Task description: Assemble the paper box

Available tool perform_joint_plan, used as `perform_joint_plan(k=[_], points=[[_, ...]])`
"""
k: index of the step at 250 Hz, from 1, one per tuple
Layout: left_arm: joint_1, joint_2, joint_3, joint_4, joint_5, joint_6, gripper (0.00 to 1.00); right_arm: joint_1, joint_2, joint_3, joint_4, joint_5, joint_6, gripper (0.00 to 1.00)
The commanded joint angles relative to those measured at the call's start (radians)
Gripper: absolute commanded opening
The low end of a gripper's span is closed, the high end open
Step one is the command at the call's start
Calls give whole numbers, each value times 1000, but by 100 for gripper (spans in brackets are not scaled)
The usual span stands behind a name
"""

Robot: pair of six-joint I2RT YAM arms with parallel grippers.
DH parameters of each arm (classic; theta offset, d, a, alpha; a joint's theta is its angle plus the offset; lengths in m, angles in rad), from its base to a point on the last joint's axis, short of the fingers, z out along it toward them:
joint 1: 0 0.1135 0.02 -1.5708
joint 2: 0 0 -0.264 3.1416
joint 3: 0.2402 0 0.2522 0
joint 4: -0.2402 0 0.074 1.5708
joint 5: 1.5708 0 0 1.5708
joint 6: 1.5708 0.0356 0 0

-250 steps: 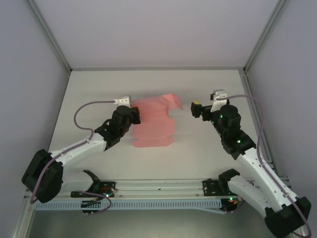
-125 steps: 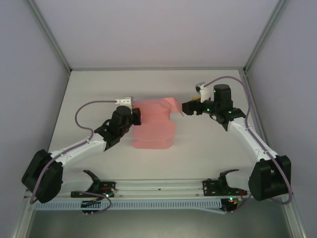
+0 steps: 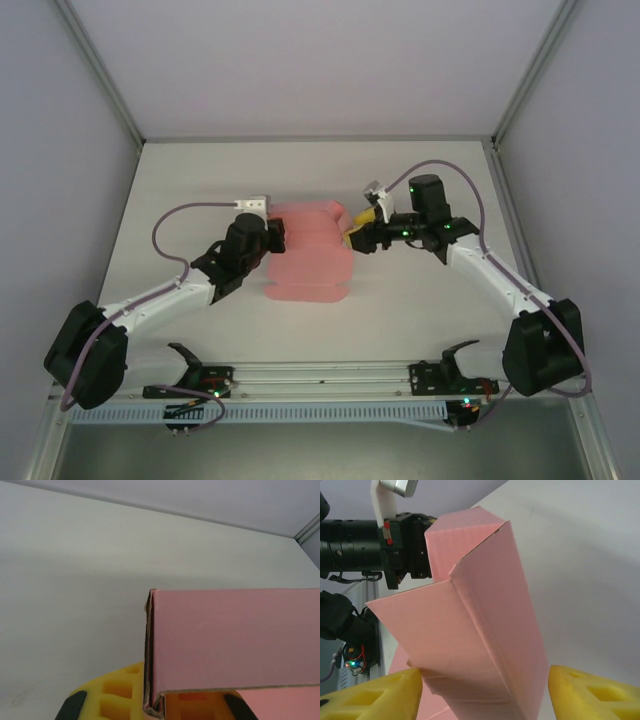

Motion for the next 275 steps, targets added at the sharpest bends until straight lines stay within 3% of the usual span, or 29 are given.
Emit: perform_joint_plan(k=[1, 35, 102, 154, 179, 223, 251, 275], points=[[4, 4, 10, 19, 10, 16, 0, 32, 34, 42, -8, 10, -12, 67], [5, 13, 14, 13, 9, 16, 0, 89, 45, 40, 38, 70, -3, 61], [5, 44, 23, 5, -10, 5, 0, 153, -17, 7, 73, 239, 38, 66], [5, 58, 30, 4, -10, 13, 0, 166, -85, -5, 42, 521, 94, 67], [4, 64, 34, 2, -10, 13, 0, 167, -116, -13, 38, 514, 68, 67], [4, 60, 27, 6, -9, 16, 0, 147, -223, -63, 40, 537, 41, 79], [4, 58, 25, 10, -1, 23, 0, 76, -288, -99, 71, 553, 90, 86], [4, 58, 25, 15, 5, 26, 0, -7, -288, -110, 75, 486, 129, 89]])
